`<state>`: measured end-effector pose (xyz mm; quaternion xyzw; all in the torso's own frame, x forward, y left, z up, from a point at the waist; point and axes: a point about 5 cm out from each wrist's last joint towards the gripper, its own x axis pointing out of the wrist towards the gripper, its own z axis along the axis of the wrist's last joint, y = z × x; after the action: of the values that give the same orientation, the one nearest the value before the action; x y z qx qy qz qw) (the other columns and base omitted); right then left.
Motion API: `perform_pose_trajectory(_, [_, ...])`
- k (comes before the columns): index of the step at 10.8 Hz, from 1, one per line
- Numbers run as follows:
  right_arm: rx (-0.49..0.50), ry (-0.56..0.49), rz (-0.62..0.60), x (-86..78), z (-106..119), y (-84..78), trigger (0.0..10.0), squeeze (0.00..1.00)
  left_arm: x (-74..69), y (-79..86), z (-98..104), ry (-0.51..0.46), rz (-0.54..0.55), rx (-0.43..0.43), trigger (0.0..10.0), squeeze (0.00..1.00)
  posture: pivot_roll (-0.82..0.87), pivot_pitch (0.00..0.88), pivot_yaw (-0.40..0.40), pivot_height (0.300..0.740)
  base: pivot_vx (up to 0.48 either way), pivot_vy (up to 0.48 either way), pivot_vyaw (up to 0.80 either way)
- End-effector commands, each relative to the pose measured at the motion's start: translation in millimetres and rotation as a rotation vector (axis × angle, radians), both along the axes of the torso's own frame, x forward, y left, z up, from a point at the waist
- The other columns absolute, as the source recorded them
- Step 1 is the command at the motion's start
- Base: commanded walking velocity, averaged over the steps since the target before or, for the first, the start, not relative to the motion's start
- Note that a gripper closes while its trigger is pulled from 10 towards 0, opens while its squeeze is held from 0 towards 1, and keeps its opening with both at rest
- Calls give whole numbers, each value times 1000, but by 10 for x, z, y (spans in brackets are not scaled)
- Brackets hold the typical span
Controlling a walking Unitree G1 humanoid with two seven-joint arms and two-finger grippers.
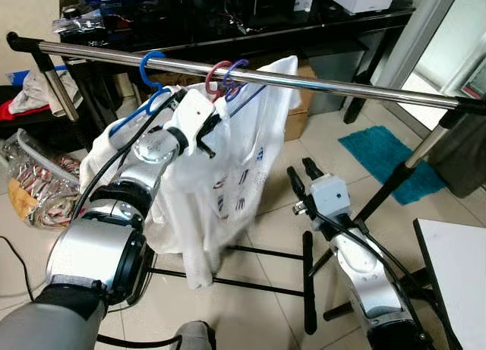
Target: Hang hanger
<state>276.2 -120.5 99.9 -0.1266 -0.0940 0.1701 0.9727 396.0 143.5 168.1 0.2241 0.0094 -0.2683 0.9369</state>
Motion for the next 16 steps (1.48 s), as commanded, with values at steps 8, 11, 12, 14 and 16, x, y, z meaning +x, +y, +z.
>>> perform_pose_trajectory(8, [-4, 31, 6, -199, 38, -26, 10000, 0, 55, 110, 82, 60, 66, -91, 10000, 0, 102, 145, -4, 740, 0, 0, 0])
perform_pose_trajectory(11, [-3, 42, -4, -235, 42, -34, 10000, 0, 26, 82, -14, 92, 69, -132, 10000, 0, 96, 154, -1, 740, 0, 0, 0])
perform_pose_trajectory(12, [-3, 43, -7, -229, 45, -37, 10000, 0, 21, 82, -15, 95, 66, -171, 10000, 1000, 98, 153, -1, 740, 0, 0, 0])
perform_pose_trajectory(14, [-2, 43, -8, -199, 56, -30, 10000, 0, 28, 100, -11, 79, 94, -157, 10000, 1000, 107, 145, -1, 740, 0, 0, 0])
perform_pose_trajectory(16, [0, 40, -7, -171, 63, -15, 10000, 0, 18, 63, -17, 53, 80, -144, 10000, 0, 113, 137, 0, 740, 0, 0, 0])
